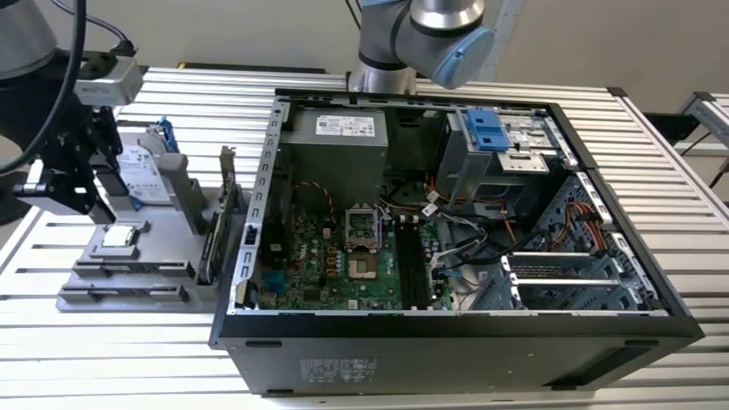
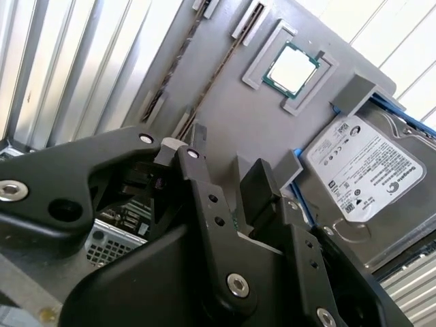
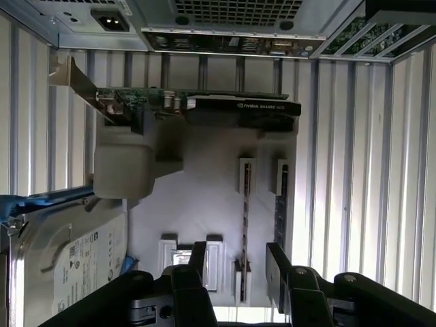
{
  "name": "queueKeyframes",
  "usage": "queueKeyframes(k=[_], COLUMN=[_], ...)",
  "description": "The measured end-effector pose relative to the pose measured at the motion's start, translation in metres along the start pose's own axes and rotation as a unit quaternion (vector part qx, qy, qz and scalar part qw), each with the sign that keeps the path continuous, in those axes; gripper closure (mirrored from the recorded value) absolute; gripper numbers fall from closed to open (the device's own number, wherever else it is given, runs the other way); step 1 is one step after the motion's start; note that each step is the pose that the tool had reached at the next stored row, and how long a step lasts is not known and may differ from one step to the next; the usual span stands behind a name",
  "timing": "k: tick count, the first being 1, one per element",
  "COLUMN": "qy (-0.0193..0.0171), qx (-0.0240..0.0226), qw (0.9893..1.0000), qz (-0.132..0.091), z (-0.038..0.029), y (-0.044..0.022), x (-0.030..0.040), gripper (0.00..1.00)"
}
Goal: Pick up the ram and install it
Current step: 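Pick up the ram and move it above insertion slot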
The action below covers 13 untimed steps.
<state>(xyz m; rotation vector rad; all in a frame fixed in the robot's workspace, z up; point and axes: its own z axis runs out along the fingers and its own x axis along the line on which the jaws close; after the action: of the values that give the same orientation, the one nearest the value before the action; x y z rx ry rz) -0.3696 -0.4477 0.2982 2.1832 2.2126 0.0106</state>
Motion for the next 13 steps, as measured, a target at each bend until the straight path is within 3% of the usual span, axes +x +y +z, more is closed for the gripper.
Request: queueKeyframes(k=[3, 13], qy=[0.0, 0.0002], qx=[0.005, 0.0076], qw=[1.0, 1.0], qz=[-0.001, -0.004], z=[0.0021, 0.0097], y=[-0.0001, -0.0006], x=[-0.0021, -0.0149], gripper=[0.0, 0.0])
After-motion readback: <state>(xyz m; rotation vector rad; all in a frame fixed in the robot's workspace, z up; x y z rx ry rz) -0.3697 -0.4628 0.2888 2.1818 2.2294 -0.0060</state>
